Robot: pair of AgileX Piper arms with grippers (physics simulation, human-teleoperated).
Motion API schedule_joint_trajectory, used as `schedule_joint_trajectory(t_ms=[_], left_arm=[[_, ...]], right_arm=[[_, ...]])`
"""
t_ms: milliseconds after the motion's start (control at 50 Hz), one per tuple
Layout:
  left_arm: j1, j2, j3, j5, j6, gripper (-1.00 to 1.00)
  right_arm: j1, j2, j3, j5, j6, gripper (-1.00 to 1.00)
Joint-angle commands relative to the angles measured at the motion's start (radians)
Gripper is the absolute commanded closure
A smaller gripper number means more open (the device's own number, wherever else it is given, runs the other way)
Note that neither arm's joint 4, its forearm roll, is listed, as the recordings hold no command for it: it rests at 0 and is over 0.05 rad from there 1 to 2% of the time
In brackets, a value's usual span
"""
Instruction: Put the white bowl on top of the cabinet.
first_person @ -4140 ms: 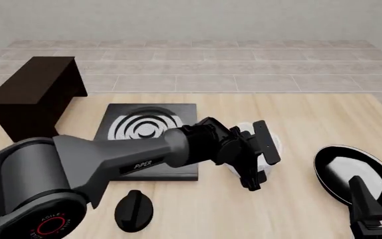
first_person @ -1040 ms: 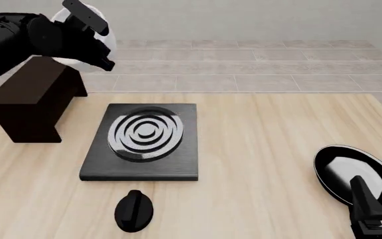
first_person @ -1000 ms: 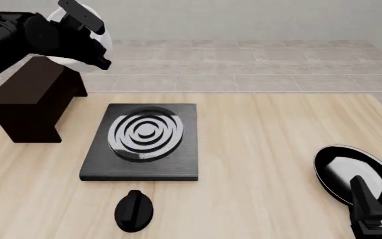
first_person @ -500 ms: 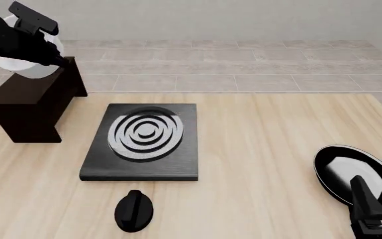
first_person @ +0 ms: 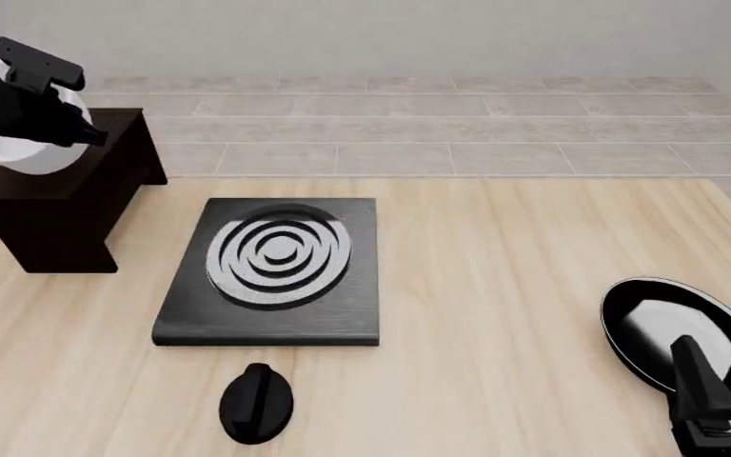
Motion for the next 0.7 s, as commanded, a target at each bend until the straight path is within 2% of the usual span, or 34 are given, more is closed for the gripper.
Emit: schedule_joint_trajectory(t_ms=[20, 280, 360, 380, 480, 700], left_arm=[[-0.007, 0.008, 0.022, -0.012, -0.031, 1.00], [-0.012, 0.022, 0.081, -0.049, -0.032, 1.00], [-0.001, 0.032, 0.072, -0.043, -0.031, 1.00], [0.002, 0.032, 0.060, -0.034, -0.029, -1.00], [0.003, 0.021, 0.022, -0.015, -0.025, -1.00], [0.010, -0.011, 0.000, -0.011, 0.016, -1.00]], right_arm=[[-0.002, 0.003, 0.000, -0.001, 0.002, -1.00], [-0.003, 0.004, 0.000, -0.002, 0.004, -1.00], [-0.003, 0.005, 0.000, -0.002, 0.005, -1.00], [-0.003, 0.006, 0.000, -0.003, 0.005, -1.00], [-0.004, 0.003, 0.000, -0.001, 0.005, -1.00], [-0.001, 0.001, 0.000, 0.000, -0.001, -1.00]])
